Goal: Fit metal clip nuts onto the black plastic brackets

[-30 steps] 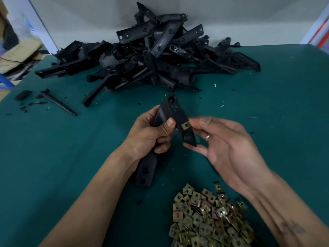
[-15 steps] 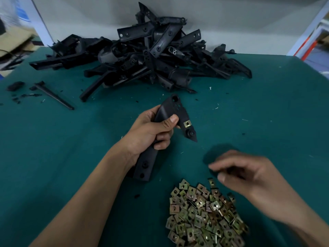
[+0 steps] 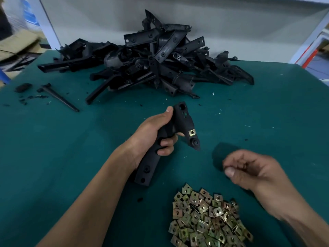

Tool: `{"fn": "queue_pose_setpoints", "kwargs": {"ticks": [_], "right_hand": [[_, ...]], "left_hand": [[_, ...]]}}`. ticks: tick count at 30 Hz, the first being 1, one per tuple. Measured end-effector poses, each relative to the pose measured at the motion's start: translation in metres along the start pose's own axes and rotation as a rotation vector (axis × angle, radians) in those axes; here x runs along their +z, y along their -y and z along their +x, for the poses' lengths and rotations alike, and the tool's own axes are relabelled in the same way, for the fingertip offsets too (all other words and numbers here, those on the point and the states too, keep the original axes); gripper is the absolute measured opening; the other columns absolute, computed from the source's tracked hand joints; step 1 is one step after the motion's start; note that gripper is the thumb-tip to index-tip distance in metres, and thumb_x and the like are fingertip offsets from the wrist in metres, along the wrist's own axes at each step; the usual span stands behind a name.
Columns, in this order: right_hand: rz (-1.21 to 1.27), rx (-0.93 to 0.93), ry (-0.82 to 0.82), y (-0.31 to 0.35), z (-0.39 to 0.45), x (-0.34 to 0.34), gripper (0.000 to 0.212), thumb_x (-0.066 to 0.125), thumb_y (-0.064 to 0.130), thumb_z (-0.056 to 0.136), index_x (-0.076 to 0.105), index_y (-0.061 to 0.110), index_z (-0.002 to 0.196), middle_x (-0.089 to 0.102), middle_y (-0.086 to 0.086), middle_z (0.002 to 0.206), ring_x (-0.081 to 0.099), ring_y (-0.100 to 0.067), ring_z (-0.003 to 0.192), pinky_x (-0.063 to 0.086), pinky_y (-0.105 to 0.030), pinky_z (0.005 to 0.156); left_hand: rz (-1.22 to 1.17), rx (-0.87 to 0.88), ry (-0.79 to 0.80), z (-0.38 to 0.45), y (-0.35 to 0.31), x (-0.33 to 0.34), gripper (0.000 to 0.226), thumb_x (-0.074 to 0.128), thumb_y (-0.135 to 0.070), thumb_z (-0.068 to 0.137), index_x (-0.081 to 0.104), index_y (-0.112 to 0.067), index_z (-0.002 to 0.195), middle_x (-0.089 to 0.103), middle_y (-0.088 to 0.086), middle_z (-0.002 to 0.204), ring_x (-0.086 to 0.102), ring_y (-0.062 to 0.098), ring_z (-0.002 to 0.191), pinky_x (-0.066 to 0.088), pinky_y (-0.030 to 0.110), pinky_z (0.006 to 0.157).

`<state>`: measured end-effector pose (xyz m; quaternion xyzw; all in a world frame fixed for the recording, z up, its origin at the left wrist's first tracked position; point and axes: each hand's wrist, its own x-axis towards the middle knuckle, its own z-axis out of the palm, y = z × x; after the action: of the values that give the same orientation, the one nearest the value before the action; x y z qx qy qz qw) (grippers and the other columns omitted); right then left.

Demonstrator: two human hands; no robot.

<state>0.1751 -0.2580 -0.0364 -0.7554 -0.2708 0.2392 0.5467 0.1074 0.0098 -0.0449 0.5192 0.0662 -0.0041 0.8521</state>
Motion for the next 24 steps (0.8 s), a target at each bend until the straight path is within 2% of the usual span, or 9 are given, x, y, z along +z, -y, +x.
{"fn": "queue_pose_setpoints", "kwargs": {"ticks": [2,4,7,10,12,16,17,20,24], "right_hand": [[0.273,0.028,-0.051,0.000,0.015,-0.001,0.023,0.076,0.017,0.068,0.077,0.015,0.090,0.064,-0.009,0.075,0.056,-0.017,0.062,0.043,-0.024,0.051],[0.494,0.043,-0.096,0.004,0.033,0.004,0.019,0.073,0.008,0.072,0.077,0.008,0.090,0.062,-0.011,0.074,0.056,-0.016,0.061,0.046,-0.020,0.050],[0.682,0.061,-0.130,0.014,0.061,0.021,0.012,0.069,0.004,0.078,0.072,0.001,0.089,0.064,-0.010,0.075,0.061,-0.014,0.062,0.052,-0.016,0.054],[0.838,0.051,-0.097,0.023,0.083,0.045,0.004,0.068,0.009,0.081,0.068,0.005,0.081,0.063,-0.009,0.076,0.061,-0.012,0.060,0.052,-0.017,0.053],[0.873,0.043,-0.067,0.025,0.091,0.057,0.004,0.071,0.011,0.079,0.070,0.008,0.076,0.067,-0.010,0.079,0.064,-0.014,0.063,0.058,-0.023,0.059],[0.844,0.035,-0.046,0.022,0.096,0.061,0.010,0.075,0.010,0.072,0.069,0.007,0.080,0.069,-0.011,0.080,0.065,-0.015,0.063,0.053,-0.038,0.072],[0.854,0.027,-0.046,0.022,0.096,0.060,0.011,0.074,0.009,0.073,0.068,0.005,0.082,0.068,-0.010,0.079,0.064,-0.013,0.061,0.054,-0.036,0.071],[0.888,0.012,-0.052,0.019,0.097,0.059,0.009,0.072,0.003,0.073,0.070,0.004,0.082,0.069,-0.009,0.077,0.064,-0.012,0.060,0.055,-0.018,0.058],[0.910,0.000,-0.087,0.019,0.097,0.063,0.011,0.073,0.001,0.072,0.073,0.005,0.082,0.071,-0.011,0.080,0.064,-0.011,0.062,0.054,-0.016,0.058]], "left_hand": [[-0.003,0.028,0.033,0.000,0.002,-0.001,0.037,0.053,-0.041,0.101,0.059,-0.005,0.093,0.060,0.007,0.078,0.032,0.010,0.048,0.029,0.020,0.036],[-0.001,0.042,0.053,0.001,0.004,-0.002,0.035,0.056,-0.040,0.099,0.059,-0.005,0.096,0.061,0.008,0.078,0.033,0.009,0.047,0.030,0.019,0.037],[0.022,0.059,0.082,0.002,0.006,-0.003,0.033,0.059,-0.039,0.096,0.059,-0.007,0.095,0.059,0.009,0.081,0.034,0.008,0.047,0.034,0.019,0.038],[0.034,0.066,0.103,0.002,0.007,-0.003,0.031,0.062,-0.037,0.093,0.057,-0.007,0.098,0.049,0.012,0.087,0.034,0.008,0.048,0.035,0.020,0.040],[0.033,0.064,0.112,0.003,0.009,-0.004,0.030,0.062,-0.036,0.094,0.058,-0.006,0.100,0.053,0.011,0.087,0.035,0.008,0.047,0.036,0.020,0.041],[0.048,0.050,0.126,0.005,0.009,-0.008,0.029,0.062,-0.033,0.095,0.057,-0.005,0.099,0.063,0.005,0.084,0.037,0.007,0.048,0.038,0.020,0.043],[0.051,0.045,0.124,0.005,0.008,-0.009,0.029,0.063,-0.032,0.094,0.057,-0.004,0.099,0.062,0.006,0.084,0.037,0.007,0.048,0.039,0.020,0.044],[0.053,0.030,0.099,0.006,0.007,-0.010,0.027,0.065,-0.028,0.091,0.057,-0.003,0.100,0.055,0.010,0.084,0.034,0.008,0.048,0.038,0.020,0.044],[0.065,0.036,0.073,0.006,0.008,-0.008,0.019,0.062,-0.023,0.093,0.058,-0.005,0.098,0.053,0.005,0.078,0.033,0.007,0.048,0.038,0.019,0.044]]}}
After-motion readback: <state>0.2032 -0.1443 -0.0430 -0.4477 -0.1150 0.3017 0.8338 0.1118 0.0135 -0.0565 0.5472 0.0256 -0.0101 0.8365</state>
